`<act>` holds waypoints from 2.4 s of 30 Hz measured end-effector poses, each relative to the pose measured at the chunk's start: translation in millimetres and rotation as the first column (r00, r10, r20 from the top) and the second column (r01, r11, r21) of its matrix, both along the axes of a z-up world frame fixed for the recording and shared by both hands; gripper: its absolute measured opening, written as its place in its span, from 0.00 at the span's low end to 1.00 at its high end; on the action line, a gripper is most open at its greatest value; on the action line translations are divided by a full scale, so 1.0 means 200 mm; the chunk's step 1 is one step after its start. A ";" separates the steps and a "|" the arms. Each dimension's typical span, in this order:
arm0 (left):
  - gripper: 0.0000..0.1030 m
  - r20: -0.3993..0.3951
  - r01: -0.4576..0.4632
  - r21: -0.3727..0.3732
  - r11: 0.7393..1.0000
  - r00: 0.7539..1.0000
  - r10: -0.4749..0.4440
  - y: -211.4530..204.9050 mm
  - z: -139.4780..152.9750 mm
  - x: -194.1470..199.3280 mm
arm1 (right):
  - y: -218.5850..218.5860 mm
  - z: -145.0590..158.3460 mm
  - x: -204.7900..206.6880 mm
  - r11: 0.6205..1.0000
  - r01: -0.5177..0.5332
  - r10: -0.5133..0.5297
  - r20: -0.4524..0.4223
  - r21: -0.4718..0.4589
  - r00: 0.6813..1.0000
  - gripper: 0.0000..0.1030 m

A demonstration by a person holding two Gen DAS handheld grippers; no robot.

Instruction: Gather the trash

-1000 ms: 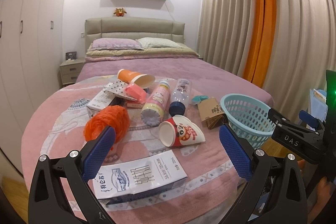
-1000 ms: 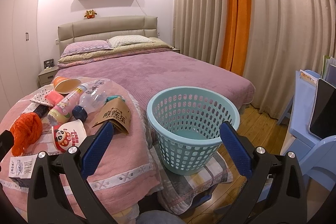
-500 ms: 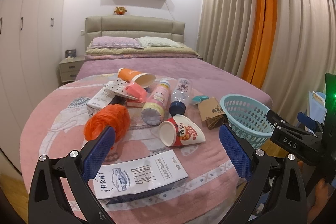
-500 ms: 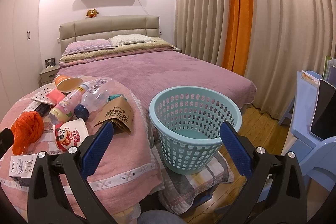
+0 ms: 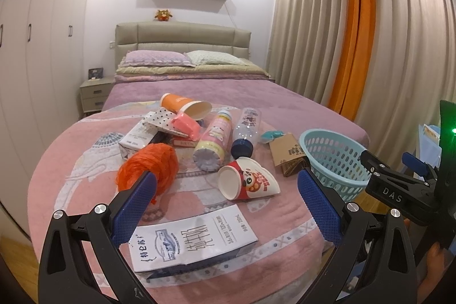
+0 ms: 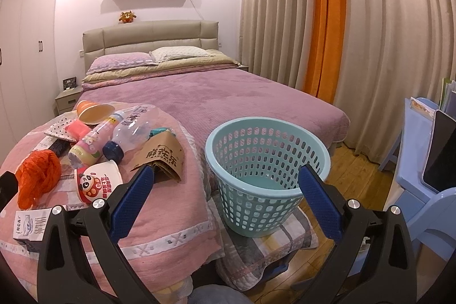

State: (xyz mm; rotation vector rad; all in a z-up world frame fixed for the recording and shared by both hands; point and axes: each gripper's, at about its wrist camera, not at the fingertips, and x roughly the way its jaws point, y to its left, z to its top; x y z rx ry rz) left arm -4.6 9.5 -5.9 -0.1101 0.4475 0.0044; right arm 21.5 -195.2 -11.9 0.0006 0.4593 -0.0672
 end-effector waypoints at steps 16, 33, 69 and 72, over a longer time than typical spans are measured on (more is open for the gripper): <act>0.93 -0.072 -0.105 -0.036 0.994 0.992 0.102 0.37 -0.04 0.00 | 0.04 -0.01 0.01 0.999 -0.033 0.033 -0.015 -0.011 0.999 0.94; 0.73 -0.334 0.068 -0.116 0.991 0.937 -0.103 0.35 -0.33 0.02 | 0.18 -0.03 -0.01 0.987 -0.159 0.157 -0.046 -0.028 0.986 0.67; 0.63 -0.472 0.267 0.034 0.963 0.854 -0.220 0.03 -0.38 0.25 | 0.17 -0.21 0.66 0.940 -0.201 0.284 -0.302 0.277 0.910 0.73; 0.53 -0.464 0.262 0.004 0.965 0.855 -0.230 0.04 -0.37 0.25 | 0.20 -0.23 0.70 0.943 -0.202 0.282 -0.316 0.264 0.906 0.72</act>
